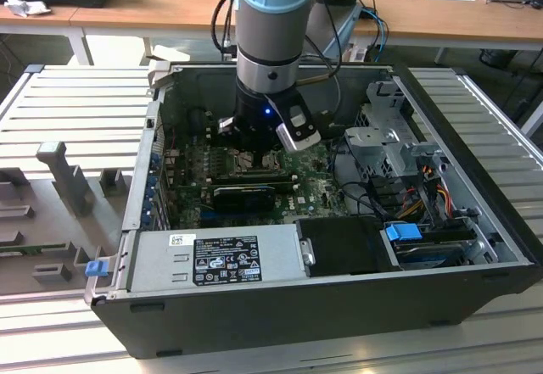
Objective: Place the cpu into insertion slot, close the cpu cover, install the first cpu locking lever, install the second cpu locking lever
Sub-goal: 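Install the second cpu locking lever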
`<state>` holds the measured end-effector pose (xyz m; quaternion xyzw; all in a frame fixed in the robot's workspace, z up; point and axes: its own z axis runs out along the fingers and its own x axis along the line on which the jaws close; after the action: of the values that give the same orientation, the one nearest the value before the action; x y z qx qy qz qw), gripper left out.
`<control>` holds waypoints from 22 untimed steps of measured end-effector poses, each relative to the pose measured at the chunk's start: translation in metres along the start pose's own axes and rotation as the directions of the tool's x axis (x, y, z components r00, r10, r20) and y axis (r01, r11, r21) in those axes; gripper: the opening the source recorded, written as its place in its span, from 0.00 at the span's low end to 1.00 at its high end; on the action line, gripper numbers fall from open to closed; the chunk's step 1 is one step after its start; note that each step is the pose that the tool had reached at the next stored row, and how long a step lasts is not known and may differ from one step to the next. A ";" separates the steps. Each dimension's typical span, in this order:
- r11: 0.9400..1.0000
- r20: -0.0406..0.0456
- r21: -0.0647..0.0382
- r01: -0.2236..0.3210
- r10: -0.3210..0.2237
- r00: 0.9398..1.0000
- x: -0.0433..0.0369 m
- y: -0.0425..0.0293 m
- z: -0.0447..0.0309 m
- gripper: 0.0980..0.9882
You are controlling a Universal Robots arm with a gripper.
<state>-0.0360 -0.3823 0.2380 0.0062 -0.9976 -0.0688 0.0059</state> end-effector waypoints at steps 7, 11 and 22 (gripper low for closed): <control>1.000 -0.001 0.000 0.007 -0.007 1.000 0.0117 -0.0014 0.0108 0.01; 0.999 -0.004 -0.015 0.032 -0.032 0.999 0.0136 -0.0031 0.0162 0.01; 0.997 -0.004 -0.059 0.049 -0.049 0.999 0.0299 -0.0099 0.0216 0.01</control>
<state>-0.0660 -0.3896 0.2155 0.0307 -0.9947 -0.0982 0.0070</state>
